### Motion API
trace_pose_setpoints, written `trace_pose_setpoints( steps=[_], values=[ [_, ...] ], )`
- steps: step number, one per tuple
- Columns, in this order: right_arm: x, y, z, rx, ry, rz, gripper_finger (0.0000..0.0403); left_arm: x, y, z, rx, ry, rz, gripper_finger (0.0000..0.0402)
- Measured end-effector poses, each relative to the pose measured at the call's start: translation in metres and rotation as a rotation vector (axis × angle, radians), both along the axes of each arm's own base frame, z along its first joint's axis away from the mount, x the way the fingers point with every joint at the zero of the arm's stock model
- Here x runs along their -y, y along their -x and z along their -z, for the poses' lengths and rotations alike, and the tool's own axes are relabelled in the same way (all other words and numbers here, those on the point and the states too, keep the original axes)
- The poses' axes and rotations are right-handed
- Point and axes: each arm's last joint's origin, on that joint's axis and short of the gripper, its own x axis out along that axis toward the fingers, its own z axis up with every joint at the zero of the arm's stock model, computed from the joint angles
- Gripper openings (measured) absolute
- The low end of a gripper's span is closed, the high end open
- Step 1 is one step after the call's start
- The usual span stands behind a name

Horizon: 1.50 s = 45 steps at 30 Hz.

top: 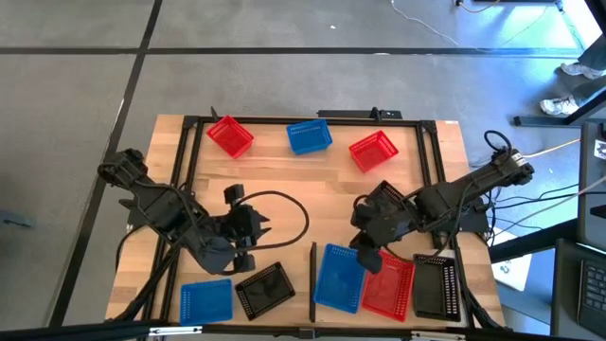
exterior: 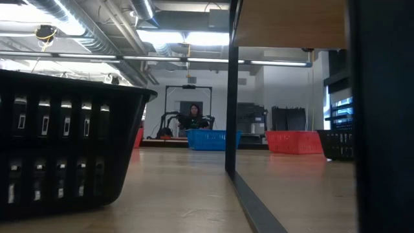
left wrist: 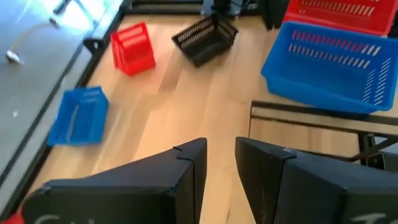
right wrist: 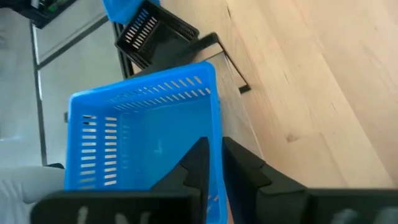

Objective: Stack baskets on shelf by color
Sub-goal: Stack the left black bin on top of the black bin on the shelf

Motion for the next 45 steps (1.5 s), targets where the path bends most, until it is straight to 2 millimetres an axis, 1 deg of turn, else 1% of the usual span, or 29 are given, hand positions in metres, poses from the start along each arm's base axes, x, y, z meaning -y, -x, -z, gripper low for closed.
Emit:
trace_pose_setpoints(
  steps=[9,12,19,25,30,33,38,40,45],
  values=[
    [0.008,0.013,-0.020,0.116,0.046,-0.016,0.0042,-0.004,0.010,0.014,-0.127,0.253,-0.164,0.0077],
    [0.014,0.022,-0.031,0.181,0.079,-0.026,0.0042,-0.005,0.009,0.024,-0.155,0.320,-0.241,0.0077],
    [0.029,0.045,-0.059,0.350,0.147,-0.020,0.0042,0.001,0.007,0.062,-0.311,0.482,-0.356,0.0077],
    [0.038,0.062,-0.072,0.420,0.184,-0.050,0.0042,0.005,-0.009,0.102,-0.362,0.669,-0.416,0.0077],
    [0.043,0.072,-0.079,0.467,0.240,-0.108,0.0042,0.006,-0.021,0.128,-0.345,0.775,-0.406,0.0077],
    [0.043,0.076,-0.081,0.484,0.253,-0.167,0.0042,0.005,-0.026,0.144,-0.317,0.804,-0.401,0.0077],
    [0.045,0.079,-0.083,0.495,0.250,-0.183,0.0042,0.005,-0.025,0.172,-0.322,0.802,-0.400,0.0077],
    [0.045,0.079,-0.082,0.493,0.255,-0.189,0.0042,0.006,-0.027,0.184,-0.311,0.813,-0.374,0.0077],
    [0.043,0.079,-0.082,0.493,0.242,-0.236,0.0042,0.010,-0.029,0.206,-0.367,0.851,-0.299,0.0077]
  ],
)
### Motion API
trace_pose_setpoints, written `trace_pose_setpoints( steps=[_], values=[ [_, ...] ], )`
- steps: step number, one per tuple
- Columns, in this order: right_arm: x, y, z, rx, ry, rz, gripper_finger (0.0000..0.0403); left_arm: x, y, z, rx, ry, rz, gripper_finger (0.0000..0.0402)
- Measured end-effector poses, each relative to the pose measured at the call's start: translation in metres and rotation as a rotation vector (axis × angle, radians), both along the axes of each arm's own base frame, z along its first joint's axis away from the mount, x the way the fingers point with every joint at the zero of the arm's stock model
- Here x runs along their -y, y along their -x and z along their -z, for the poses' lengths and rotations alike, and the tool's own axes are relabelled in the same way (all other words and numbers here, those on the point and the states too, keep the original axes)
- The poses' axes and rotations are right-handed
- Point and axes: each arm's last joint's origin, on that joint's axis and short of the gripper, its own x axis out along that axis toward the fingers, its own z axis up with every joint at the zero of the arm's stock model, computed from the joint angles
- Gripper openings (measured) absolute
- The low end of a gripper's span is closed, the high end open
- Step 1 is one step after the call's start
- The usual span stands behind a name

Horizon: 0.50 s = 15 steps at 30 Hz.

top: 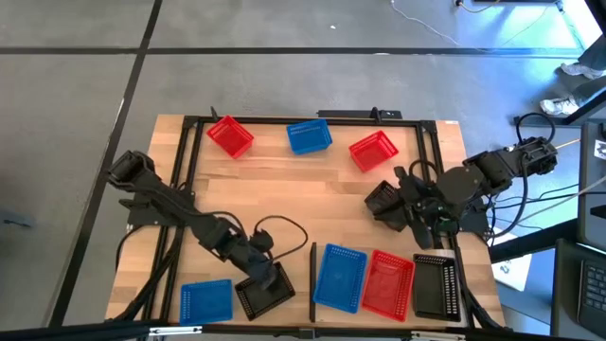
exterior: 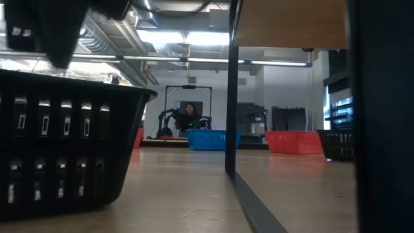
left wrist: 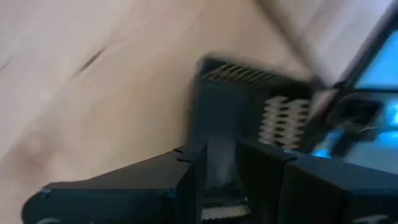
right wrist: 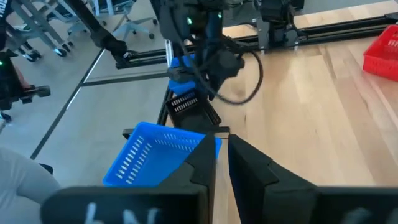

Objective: Stack baskets on shelf by color
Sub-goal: Stack the left black bin on top of the black bin on the shelf

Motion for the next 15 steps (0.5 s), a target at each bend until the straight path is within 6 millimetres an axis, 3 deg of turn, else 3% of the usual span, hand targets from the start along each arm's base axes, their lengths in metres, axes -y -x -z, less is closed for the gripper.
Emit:
trace_pose_setpoints(
  steps=[7,15],
  values=[
    [0.000,0.000,0.001,-0.010,0.004,0.001,0.0042,0.006,-0.006,0.021,-0.043,-0.046,0.086,0.0077],
    [0.000,0.001,0.001,-0.015,0.005,0.000,0.0042,0.007,-0.008,0.026,-0.050,-0.060,0.109,0.0077]
  ],
)
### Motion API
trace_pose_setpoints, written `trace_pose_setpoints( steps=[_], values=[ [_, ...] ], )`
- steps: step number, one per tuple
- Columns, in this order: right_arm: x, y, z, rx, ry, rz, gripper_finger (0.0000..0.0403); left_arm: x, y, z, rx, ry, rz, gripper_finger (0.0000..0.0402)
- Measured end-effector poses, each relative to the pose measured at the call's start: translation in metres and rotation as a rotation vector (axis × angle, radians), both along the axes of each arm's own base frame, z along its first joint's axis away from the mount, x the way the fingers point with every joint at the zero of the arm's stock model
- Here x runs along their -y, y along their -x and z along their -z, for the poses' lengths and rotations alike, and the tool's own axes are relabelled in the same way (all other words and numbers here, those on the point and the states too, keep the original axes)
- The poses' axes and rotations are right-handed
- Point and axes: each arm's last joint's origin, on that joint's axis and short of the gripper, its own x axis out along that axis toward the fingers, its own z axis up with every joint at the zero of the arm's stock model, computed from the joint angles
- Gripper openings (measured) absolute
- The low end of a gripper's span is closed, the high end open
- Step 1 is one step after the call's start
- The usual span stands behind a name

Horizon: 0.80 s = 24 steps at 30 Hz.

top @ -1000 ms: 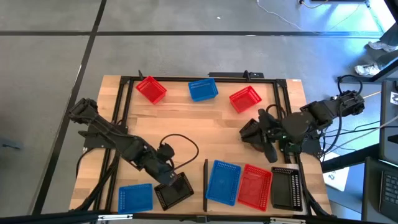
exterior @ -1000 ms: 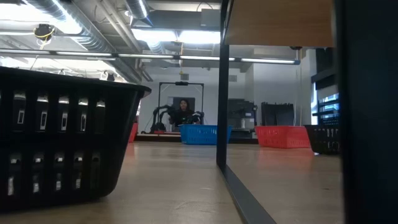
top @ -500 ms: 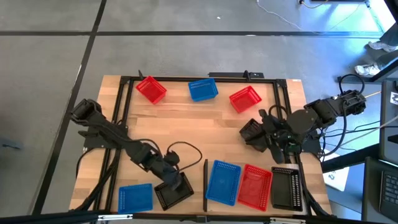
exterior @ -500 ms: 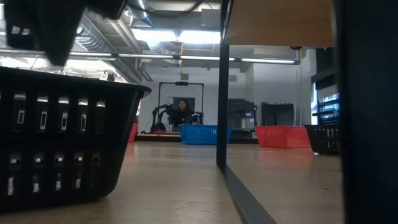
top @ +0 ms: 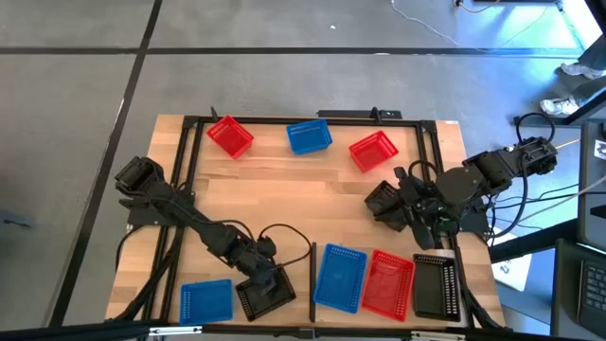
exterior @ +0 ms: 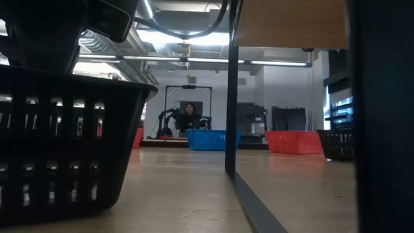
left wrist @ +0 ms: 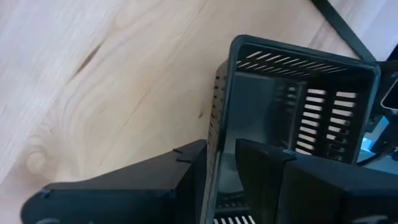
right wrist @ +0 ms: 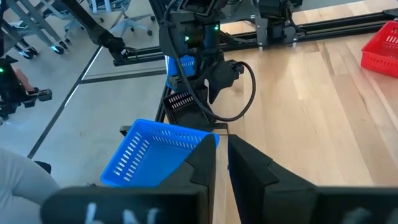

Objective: Stack baskets on shelf by color
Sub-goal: Stack the left black bin on top of the black bin on the shelf

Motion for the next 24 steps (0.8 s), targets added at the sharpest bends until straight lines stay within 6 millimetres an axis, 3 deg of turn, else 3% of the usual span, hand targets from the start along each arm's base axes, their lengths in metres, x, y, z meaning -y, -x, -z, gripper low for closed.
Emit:
trace_pose_setpoints(
  steps=[6,15,24],
  values=[
    [0.000,0.000,0.000,-0.002,0.001,0.000,0.0042,0.000,0.000,0.001,0.003,-0.018,0.024,0.0077],
    [0.000,0.000,0.001,-0.006,0.002,0.000,0.0042,0.005,-0.006,0.022,-0.044,-0.030,0.022,0.0077],
    [0.000,0.000,0.001,-0.006,0.000,0.003,0.0042,0.007,-0.013,0.024,0.008,-0.005,0.068,0.0074]
  ],
)
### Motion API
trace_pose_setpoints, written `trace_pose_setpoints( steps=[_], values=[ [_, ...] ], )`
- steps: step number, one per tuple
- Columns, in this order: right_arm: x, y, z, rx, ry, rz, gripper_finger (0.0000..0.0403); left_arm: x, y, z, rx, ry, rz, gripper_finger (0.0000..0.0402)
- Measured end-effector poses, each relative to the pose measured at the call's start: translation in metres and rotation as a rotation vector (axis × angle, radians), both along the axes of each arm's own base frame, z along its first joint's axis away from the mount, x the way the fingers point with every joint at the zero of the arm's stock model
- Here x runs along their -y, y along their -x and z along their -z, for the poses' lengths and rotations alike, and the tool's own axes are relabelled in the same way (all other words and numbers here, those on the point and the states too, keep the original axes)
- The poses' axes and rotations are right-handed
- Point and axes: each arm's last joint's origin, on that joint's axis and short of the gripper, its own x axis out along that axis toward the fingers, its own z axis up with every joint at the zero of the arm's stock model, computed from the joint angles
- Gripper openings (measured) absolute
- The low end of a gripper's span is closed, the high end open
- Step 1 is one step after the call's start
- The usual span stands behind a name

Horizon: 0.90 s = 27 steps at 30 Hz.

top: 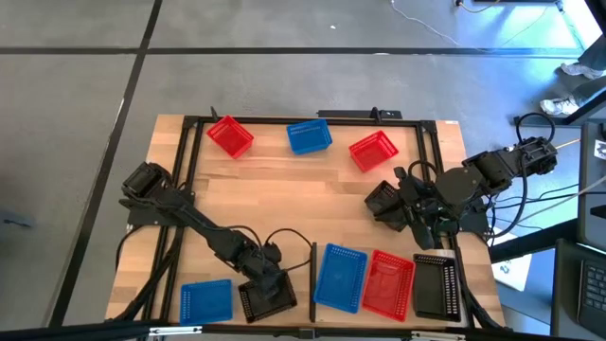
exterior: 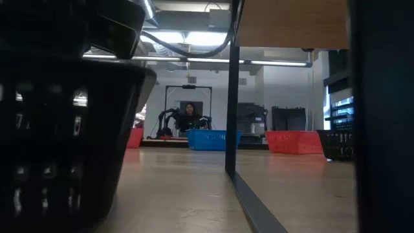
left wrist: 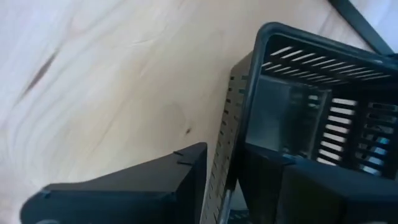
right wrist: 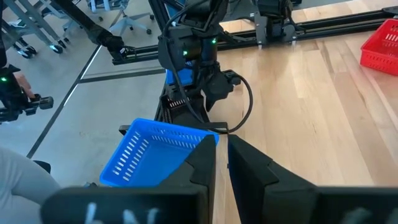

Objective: Stack baskets on shelf by color
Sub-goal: Stack the left black bin on top of the black bin on the shelf

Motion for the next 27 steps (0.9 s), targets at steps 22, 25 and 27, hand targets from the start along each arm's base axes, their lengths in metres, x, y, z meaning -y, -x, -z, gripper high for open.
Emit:
trace_pose_setpoints(
  steps=[22,25,27],
  values=[
    [0.001,-0.001,0.000,0.022,0.075,-0.002,0.0042,-0.051,0.042,-0.074,0.033,-0.244,-0.262,0.0001],
    [0.004,-0.001,0.000,0.046,0.150,0.066,0.0042,-0.067,0.050,-0.100,0.090,-0.396,-0.352,0.0001],
    [0.005,-0.004,0.000,0.060,0.217,0.135,0.0042,-0.078,0.051,-0.117,0.167,-0.523,-0.452,0.0001]
  ],
)
